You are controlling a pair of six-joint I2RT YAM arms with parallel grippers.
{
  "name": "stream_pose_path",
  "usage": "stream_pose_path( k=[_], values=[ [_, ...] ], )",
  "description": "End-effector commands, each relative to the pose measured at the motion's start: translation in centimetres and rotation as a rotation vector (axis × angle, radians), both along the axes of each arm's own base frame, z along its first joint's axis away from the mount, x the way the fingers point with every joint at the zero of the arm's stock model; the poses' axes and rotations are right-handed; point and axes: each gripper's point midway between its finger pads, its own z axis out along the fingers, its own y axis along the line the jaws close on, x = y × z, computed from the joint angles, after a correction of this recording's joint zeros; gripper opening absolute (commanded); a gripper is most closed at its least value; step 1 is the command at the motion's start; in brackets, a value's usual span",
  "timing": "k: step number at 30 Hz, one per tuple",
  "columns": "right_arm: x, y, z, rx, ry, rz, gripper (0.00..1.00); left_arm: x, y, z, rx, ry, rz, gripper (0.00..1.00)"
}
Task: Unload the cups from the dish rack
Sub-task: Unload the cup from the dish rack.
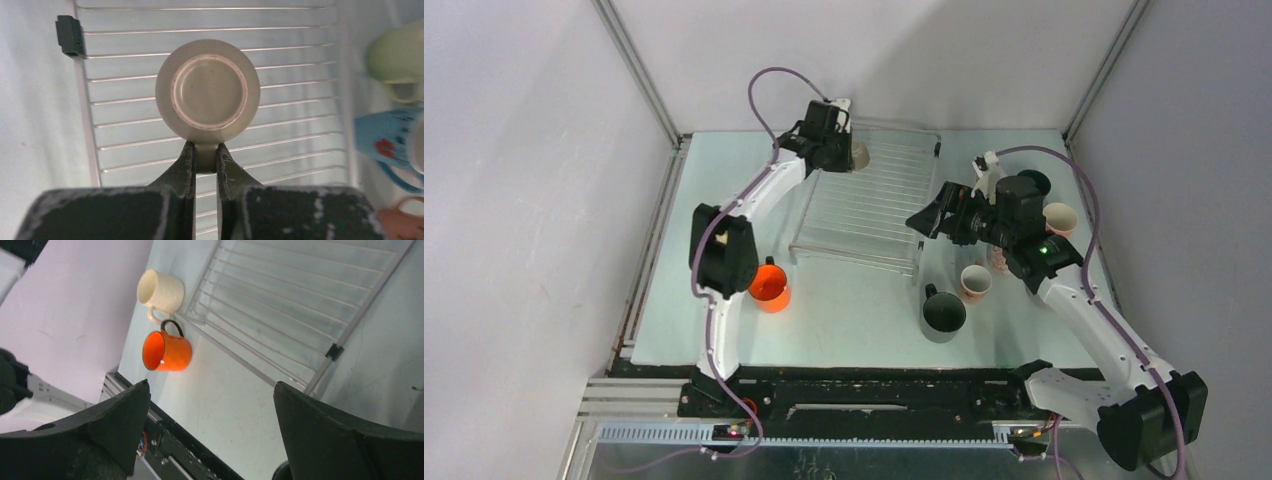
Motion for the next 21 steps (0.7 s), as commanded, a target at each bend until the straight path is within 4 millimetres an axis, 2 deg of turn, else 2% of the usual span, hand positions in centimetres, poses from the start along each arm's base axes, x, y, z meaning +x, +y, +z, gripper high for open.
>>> stream_pose_path(
  k=[1, 5, 11, 16, 21],
  values=[
    [1.1, 0.9, 2.7, 0.109, -0.063, 0.018, 1.0, -2.9, -2.5, 8.8, -0.259, -0.111, -0.062, 0.0],
    [1.7, 1.7, 3.8, 0.177, -0.072, 0.039, 1.0, -6.6, -3.7, 11.9, -0.433, -0.107, -0.105, 0.0],
    [2.4, 2.7, 4.9, 0.265, -0.064, 0.061, 0.96, -12.5, -4.7, 13.9, -0.624, -0.056, -0.155, 0.0],
    [2.8, 3.5, 6.2, 0.332, -0.074, 0.074, 0.92, -16.2, -3.9, 15.4, -0.724, -0.043, -0.166, 0.0],
    [2.5, 4.6, 7.0, 0.374, -0.077, 0.093, 0.88, -19.1, -3.6, 17.1, -0.829, -0.034, -0.196, 0.0]
  ],
)
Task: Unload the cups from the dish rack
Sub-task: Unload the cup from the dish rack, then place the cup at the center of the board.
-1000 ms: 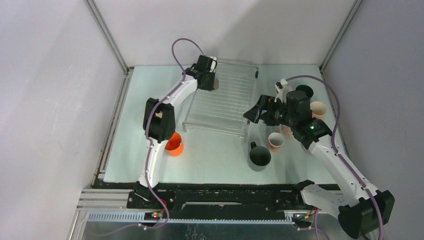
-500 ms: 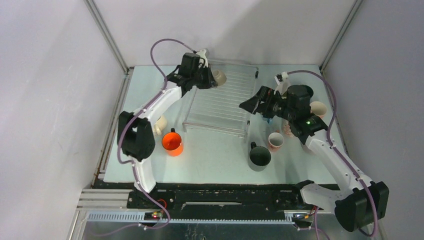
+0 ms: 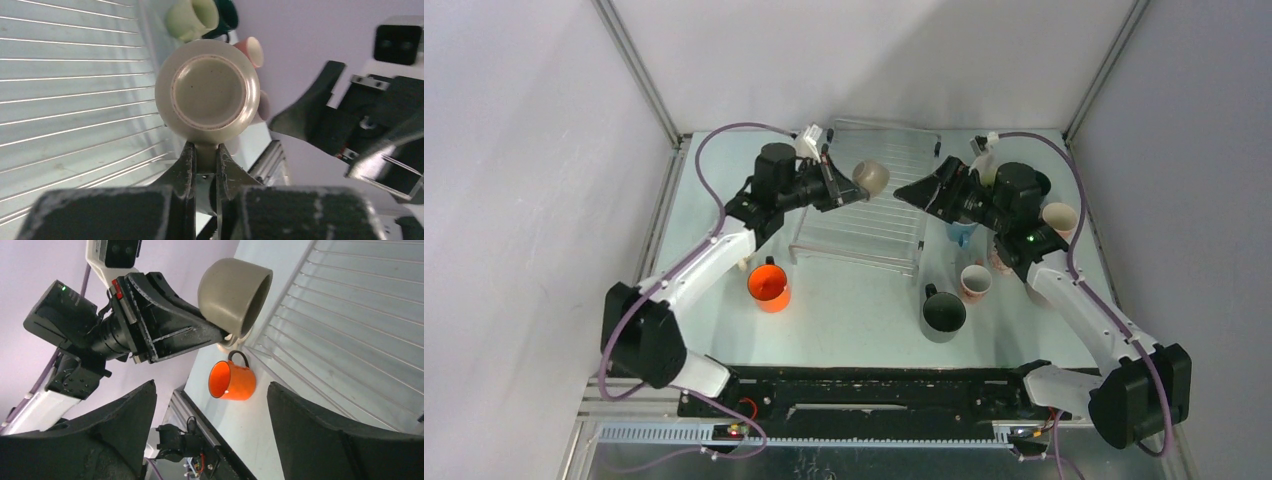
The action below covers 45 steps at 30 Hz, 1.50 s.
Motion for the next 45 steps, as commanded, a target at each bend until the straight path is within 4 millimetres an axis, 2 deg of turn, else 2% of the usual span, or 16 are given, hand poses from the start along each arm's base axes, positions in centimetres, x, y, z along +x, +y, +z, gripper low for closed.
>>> stream_pose_path(
  k=[1, 10, 20, 25, 31, 32, 34, 36, 39, 42, 45],
  values=[
    [-0.3, 1.4, 2.4, 0.082, -0.047, 0.033, 0.87, -2.8, -0.4, 6.3, -0.206, -0.101, -0.055, 0.0],
    [-1.0, 3.3, 4.0, 0.164, -0.055, 0.081, 0.76, -6.5, 0.1, 6.6, -0.287, -0.081, -0.106, 0.0],
    [-1.2, 5.4, 4.3, 0.225, -0.032, 0.131, 0.57, -8.9, -0.6, 6.9, -0.362, -0.074, -0.171, 0.0],
    [-1.2, 5.7, 4.6, 0.251, -0.024, 0.135, 0.38, -9.5, -0.6, 6.6, -0.397, -0.058, -0.178, 0.0],
    [-1.4, 6.3, 4.9, 0.272, -0.021, 0.148, 0.01, -10.1, -1.0, 6.4, -0.453, -0.028, -0.192, 0.01],
    [-1.4, 6.4, 5.0, 0.275, -0.023, 0.148, 0.0, -10.1, -0.9, 6.3, -0.456, -0.023, -0.189, 0.03],
    [-1.6, 6.6, 5.1, 0.278, -0.032, 0.154, 0.0, -10.1, -0.9, 6.0, -0.456, -0.015, -0.184, 0.2],
    [-1.6, 6.6, 5.1, 0.272, -0.036, 0.154, 0.0, -10.2, -0.7, 5.5, -0.448, -0.01, -0.167, 0.41],
    [-1.4, 6.4, 4.7, 0.221, -0.042, 0.133, 0.0, -10.0, 0.0, 3.7, -0.365, -0.003, -0.115, 0.63],
    [-1.3, 6.1, 4.1, 0.138, -0.056, 0.102, 0.0, -9.8, 1.5, 1.7, -0.234, -0.015, -0.044, 0.77],
    [-1.4, 5.7, 3.5, 0.051, -0.063, 0.072, 0.0, -9.8, 3.8, 0.4, -0.102, -0.049, 0.044, 0.88]
  ],
)
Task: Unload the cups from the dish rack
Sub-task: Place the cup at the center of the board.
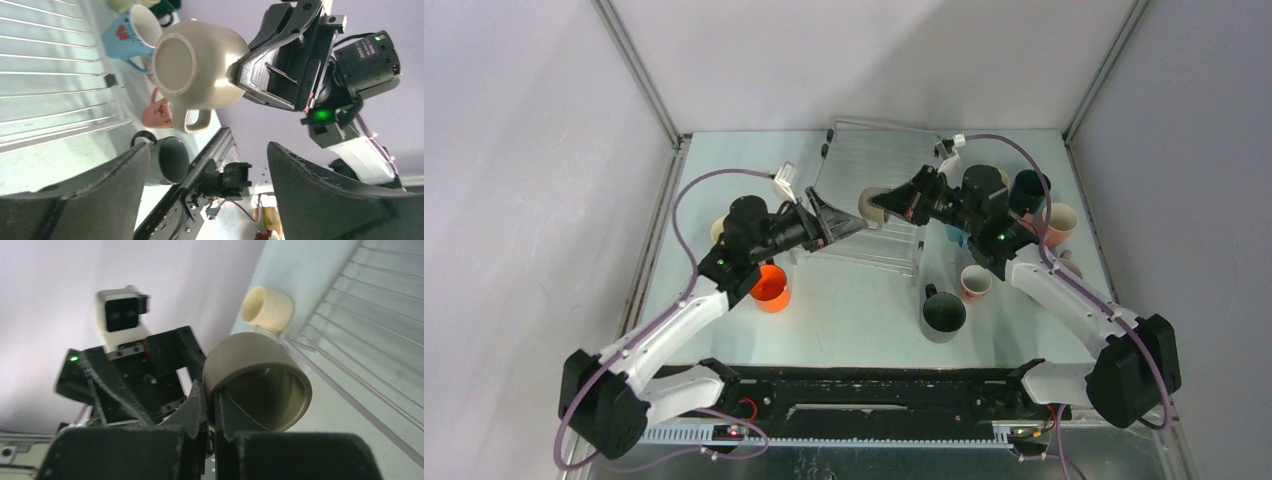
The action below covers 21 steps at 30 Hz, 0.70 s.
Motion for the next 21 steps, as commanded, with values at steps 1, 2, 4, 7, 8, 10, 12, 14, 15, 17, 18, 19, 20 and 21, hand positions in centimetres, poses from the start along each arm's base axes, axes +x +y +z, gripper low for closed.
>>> stream_pose_path(
  k=[1, 2, 4, 7, 8, 10, 12, 14, 15, 17, 18, 19, 20, 21],
  values=[
    [0.1, -0.8, 2.1, -0.113, -0.118, -0.064, 0.0, -0.2, 3.6, -2.4, 0.233, -0.067, 0.137, 0.94],
    [-0.1, -1.0, 1.7, -0.152, -0.12, -0.071, 0.0, -0.3, 4.5, -2.7, 0.277, -0.072, 0.163, 0.99],
    [-0.6, -0.9, 0.7, -0.24, -0.113, -0.068, 0.0, -0.5, 6.0, -3.1, 0.351, -0.082, 0.206, 1.0],
    [-2.1, -0.3, -1.5, -0.372, -0.096, -0.034, 0.0, -0.6, 8.1, -2.5, 0.43, -0.115, 0.277, 1.0],
    [-2.7, 0.0, -2.5, -0.421, -0.092, -0.014, 0.0, -0.6, 8.7, -2.1, 0.449, -0.125, 0.299, 1.0],
    [-4.3, 0.2, -4.8, -0.522, -0.061, 0.028, 0.0, -0.6, 9.9, -1.4, 0.49, -0.145, 0.34, 1.0],
    [-5.7, 0.3, -7.0, -0.62, -0.041, 0.058, 0.0, -0.6, 10.7, -0.4, 0.51, -0.167, 0.371, 1.0],
    [-7.0, 0.1, -9.3, -0.721, -0.018, 0.09, 0.0, -0.7, 11.2, 0.4, 0.522, -0.182, 0.391, 1.0],
    [-7.8, 0.0, -10.4, -0.774, -0.01, 0.11, 0.0, -0.6, 11.6, 0.6, 0.532, -0.189, 0.409, 1.0],
    [-9.0, -0.3, -12.6, -0.872, 0.009, 0.142, 0.0, -0.6, 11.9, 1.0, 0.539, -0.196, 0.417, 1.0],
    [-9.7, -0.3, -13.6, -0.91, 0.018, 0.167, 0.0, -0.6, 11.9, 1.2, 0.539, -0.199, 0.419, 1.0],
    [-9.9, -0.5, -14.6, -0.955, 0.02, 0.17, 0.0, -0.6, 11.9, 1.3, 0.536, -0.201, 0.421, 1.0],
    [-10.4, -0.5, -15.6, -0.989, 0.025, 0.184, 0.0, -0.6, 12.0, 1.4, 0.537, -0.203, 0.422, 1.0],
    [-10.7, -0.5, -16.6, -1.018, 0.03, 0.198, 0.0, -0.6, 12.0, 1.4, 0.537, -0.204, 0.423, 1.0]
  ],
)
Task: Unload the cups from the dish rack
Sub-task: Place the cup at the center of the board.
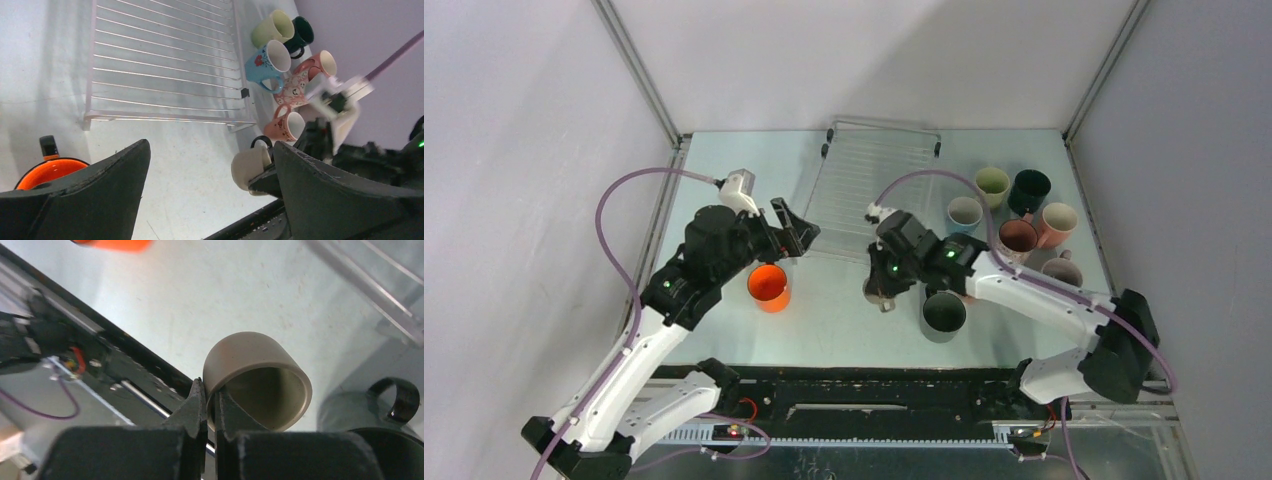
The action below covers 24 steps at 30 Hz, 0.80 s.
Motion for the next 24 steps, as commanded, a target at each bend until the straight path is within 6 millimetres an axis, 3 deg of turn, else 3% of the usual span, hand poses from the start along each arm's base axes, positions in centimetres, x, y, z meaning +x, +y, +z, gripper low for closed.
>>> stream_pose_path(
  k=[1, 6, 13, 22, 24],
  values=[
    [-1.0, -1.6, -3.7, -0.214, -0.026, 0.038, 0.0, 0.1, 1.0, 1.9, 0.036, -0.057, 0.028, 1.0],
    [-1.2, -2.2, -7.8, -0.362, -0.005, 0.065, 0.0, 0.1, 0.9, 2.0, 0.035, -0.059, 0.026, 1.0],
    [-1.2, -3.1, -11.3, -0.5, -0.003, 0.068, 0.0, 0.2, 0.9, 1.6, 0.04, -0.05, 0.025, 1.0],
    [-1.7, -3.4, -13.7, -0.564, -0.001, 0.073, 0.0, 0.5, 0.6, 1.5, 0.04, -0.043, 0.022, 1.0],
    [-1.9, -3.2, -13.8, -0.564, -0.002, 0.079, 0.06, 0.6, 0.5, 1.3, 0.041, -0.04, 0.021, 1.0]
  ],
)
